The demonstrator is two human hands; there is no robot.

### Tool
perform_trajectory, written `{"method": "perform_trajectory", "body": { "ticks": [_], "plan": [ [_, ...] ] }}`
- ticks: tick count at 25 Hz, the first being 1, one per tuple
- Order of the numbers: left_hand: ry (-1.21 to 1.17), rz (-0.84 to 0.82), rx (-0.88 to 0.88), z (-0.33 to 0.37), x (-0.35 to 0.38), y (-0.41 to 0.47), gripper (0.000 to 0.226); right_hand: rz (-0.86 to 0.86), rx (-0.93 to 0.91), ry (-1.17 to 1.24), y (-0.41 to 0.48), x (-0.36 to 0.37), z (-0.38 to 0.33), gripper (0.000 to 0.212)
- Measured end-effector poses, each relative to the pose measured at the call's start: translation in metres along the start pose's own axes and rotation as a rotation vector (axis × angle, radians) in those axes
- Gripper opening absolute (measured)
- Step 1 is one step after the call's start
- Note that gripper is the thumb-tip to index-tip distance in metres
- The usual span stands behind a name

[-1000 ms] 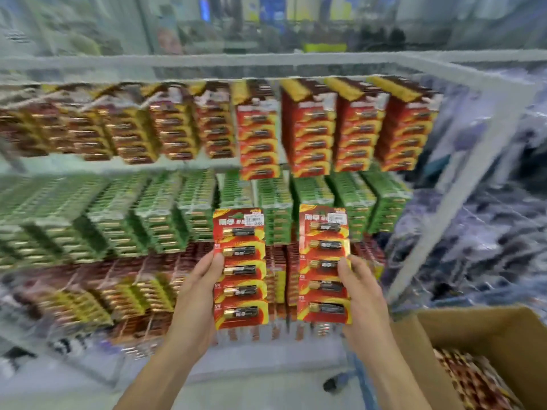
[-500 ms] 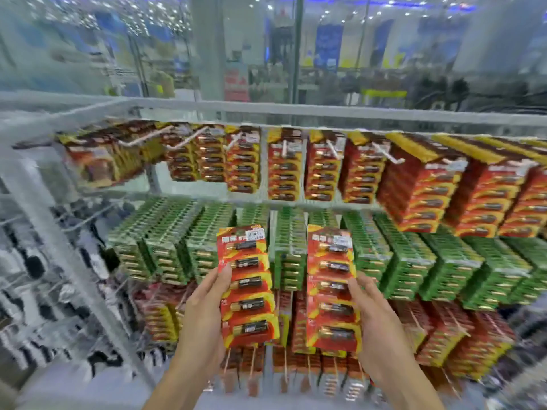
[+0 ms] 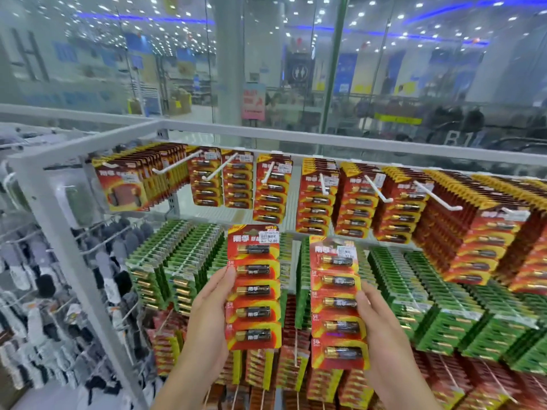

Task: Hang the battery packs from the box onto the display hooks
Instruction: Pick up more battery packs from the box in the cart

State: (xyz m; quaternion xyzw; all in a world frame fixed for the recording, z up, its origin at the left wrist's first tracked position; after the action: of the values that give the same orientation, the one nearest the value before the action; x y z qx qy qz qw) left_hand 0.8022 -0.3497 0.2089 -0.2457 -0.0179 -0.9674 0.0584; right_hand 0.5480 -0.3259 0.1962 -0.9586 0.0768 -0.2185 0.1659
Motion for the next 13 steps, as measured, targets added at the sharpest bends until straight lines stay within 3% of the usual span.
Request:
{"method": "perform_trajectory", "body": {
  "ticks": [4, 13],
  "plan": [
    [0.064, -0.027, 0.099, 0.022, 0.022, 0.02, 0.036, -0.02, -0.028, -0.01, 0.02, 0.006, -0.012, 0.027],
    [0.107, -0.012, 0.193, 0.059, 0.041, 0.071, 0.033, -0.047, 0.024, -0.075, 0.042, 0.008, -0.013, 0.035]
  ]
}}
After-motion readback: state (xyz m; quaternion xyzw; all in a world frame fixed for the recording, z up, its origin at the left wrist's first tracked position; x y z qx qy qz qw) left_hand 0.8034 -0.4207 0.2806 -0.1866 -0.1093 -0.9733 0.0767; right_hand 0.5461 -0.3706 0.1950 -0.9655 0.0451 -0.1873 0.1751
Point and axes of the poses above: each hand's wrist, its own y-axis towards the middle knuckle, its own x-axis out of the palm, z = x × y, the point moved 10 cm from there along y, towards the middle knuckle, and after that the axes turned 10 degrees about x, right-handed, at the moved point
